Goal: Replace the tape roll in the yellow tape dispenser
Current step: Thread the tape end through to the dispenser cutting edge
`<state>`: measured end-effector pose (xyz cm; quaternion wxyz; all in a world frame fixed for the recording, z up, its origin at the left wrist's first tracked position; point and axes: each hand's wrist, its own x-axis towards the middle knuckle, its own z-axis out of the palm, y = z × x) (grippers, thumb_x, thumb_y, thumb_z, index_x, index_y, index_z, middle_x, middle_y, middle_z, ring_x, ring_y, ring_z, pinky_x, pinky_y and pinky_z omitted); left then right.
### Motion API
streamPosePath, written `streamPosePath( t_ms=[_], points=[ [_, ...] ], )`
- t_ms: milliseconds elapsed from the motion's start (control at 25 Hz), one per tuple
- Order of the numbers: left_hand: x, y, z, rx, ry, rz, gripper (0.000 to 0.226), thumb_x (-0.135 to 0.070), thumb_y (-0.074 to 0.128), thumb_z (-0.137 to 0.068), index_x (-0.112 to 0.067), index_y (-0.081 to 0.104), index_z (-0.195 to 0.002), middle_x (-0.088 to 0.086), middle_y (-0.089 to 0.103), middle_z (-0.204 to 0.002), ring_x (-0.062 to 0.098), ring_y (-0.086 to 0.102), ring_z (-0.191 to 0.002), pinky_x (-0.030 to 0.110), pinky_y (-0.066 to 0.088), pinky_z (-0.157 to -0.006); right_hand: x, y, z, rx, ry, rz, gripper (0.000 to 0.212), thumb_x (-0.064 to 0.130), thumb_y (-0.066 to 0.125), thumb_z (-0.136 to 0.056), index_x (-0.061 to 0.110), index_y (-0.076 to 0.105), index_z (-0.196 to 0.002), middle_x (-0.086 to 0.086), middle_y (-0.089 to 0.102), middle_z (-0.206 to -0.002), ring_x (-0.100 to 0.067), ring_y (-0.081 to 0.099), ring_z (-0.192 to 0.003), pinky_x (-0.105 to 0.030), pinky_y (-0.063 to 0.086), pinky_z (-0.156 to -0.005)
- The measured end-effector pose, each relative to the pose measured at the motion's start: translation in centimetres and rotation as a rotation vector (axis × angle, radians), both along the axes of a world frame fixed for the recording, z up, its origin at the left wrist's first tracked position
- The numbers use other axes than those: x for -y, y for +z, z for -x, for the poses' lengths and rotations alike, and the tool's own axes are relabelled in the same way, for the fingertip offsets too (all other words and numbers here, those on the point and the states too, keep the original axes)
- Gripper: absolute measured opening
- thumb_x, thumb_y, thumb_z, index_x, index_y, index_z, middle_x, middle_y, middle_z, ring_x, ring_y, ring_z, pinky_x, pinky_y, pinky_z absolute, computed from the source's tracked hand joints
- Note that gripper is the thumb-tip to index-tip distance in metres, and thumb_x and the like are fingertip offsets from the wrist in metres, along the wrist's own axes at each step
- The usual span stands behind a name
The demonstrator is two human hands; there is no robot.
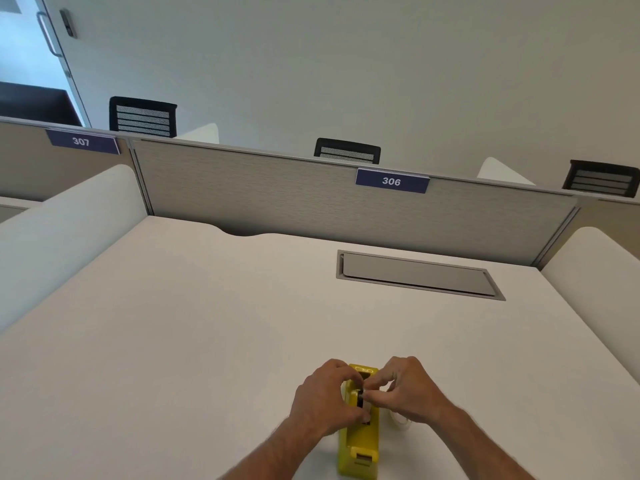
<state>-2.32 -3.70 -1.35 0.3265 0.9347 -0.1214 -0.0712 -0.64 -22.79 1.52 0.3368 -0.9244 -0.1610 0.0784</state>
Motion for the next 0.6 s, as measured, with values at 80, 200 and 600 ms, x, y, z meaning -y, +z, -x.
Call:
streamPosePath(
  t_ms=[80, 200, 600],
  points=[
    [-0.07, -0.06, -0.05, -0.002, -0.005, 0.0, 0.058, -0.062, 0.08, -0.06, -0.044, 0.063, -0.113, -0.023, 0.05, -0.13, 0.003, 0.053, -0.111, 0.03, 0.052, -0.091, -0.19, 0.04, -0.14, -0.014, -0.017, -0.014, 0.018, 0.036, 0.07, -0.069, 0.05, 0.078, -0.079, 0.028, 0.073, -0.073, -0.005, 0.067, -0.079, -0.024, 0.055, -0.065],
    [0.0, 0.01, -0.05, 0.004, -0.006, -0.004, 0.058, -0.063, 0.079, -0.061, -0.044, 0.063, -0.114, -0.023, 0.05, -0.131, 0.004, 0.053, -0.112, 0.03, 0.052, -0.092, -0.31, -0.03, -0.34, -0.046, -0.04, -0.018, 0.019, 0.037, 0.067, -0.066, 0.048, 0.078, -0.076, 0.025, 0.074, -0.071, -0.007, 0.068, -0.078, -0.031, 0.057, -0.071],
    [0.13, -0.3, -0.04, 0.01, -0.001, -0.025, 0.061, -0.065, 0.078, -0.06, -0.045, 0.061, -0.115, -0.024, 0.05, -0.131, 0.003, 0.053, -0.109, 0.029, 0.053, -0.091, -0.59, 0.58, -0.56, -0.132, -0.06, 0.035, 0.016, 0.039, 0.071, -0.059, 0.045, 0.078, -0.072, 0.018, 0.075, -0.072, -0.011, 0.069, -0.081, -0.029, 0.06, -0.071]
  ],
)
